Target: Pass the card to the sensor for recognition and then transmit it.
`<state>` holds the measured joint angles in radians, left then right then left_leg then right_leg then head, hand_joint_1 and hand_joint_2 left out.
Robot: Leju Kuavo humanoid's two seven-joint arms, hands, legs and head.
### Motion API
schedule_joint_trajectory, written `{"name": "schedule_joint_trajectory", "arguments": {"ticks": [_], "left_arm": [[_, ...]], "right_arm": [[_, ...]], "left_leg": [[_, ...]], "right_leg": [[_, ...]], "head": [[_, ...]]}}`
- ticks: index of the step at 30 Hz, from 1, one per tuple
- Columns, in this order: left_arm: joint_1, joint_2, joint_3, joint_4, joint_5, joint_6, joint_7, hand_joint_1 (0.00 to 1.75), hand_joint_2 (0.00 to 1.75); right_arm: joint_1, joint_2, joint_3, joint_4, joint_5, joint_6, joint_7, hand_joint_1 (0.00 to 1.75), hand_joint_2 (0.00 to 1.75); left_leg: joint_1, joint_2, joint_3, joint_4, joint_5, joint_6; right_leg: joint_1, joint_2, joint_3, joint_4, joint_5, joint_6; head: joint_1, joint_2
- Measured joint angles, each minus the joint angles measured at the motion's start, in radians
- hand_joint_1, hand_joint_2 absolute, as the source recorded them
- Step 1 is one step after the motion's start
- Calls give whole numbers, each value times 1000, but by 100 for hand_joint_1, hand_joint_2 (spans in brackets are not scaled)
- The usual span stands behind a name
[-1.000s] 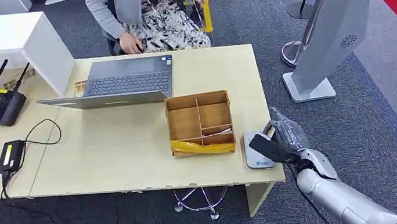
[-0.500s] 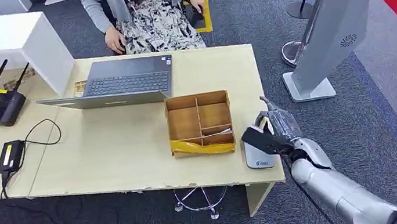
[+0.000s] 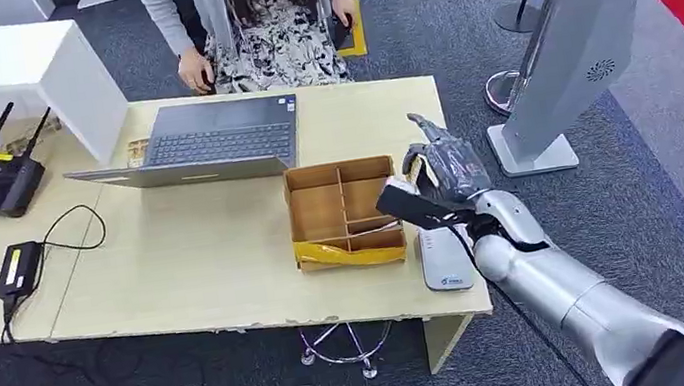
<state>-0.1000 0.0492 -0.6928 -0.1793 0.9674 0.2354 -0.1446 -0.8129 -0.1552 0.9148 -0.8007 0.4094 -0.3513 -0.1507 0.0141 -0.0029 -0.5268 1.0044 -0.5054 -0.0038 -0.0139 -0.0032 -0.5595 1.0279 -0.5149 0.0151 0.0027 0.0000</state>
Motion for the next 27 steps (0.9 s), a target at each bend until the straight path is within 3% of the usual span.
{"name": "schedule_joint_trajectory", "arguments": {"ticks": [11, 27], "left_arm": [[-2, 20, -41, 0, -15, -46, -16, 0, 0], [-2, 30, -68, 0, -16, -70, -27, 0, 0]], "right_arm": [[-76, 118, 18, 97, 43, 10, 0, 175, 175], [-87, 165, 13, 190, 108, 1, 1, 175, 175]], "left_leg": [[1, 0, 0, 0, 1, -1], [0, 0, 0, 0, 1, -1]], "right_leg": [[1, 0, -1, 0, 0, 0], [1, 0, -1, 0, 0, 0]], "head": [[0, 0], [0, 0]]}}
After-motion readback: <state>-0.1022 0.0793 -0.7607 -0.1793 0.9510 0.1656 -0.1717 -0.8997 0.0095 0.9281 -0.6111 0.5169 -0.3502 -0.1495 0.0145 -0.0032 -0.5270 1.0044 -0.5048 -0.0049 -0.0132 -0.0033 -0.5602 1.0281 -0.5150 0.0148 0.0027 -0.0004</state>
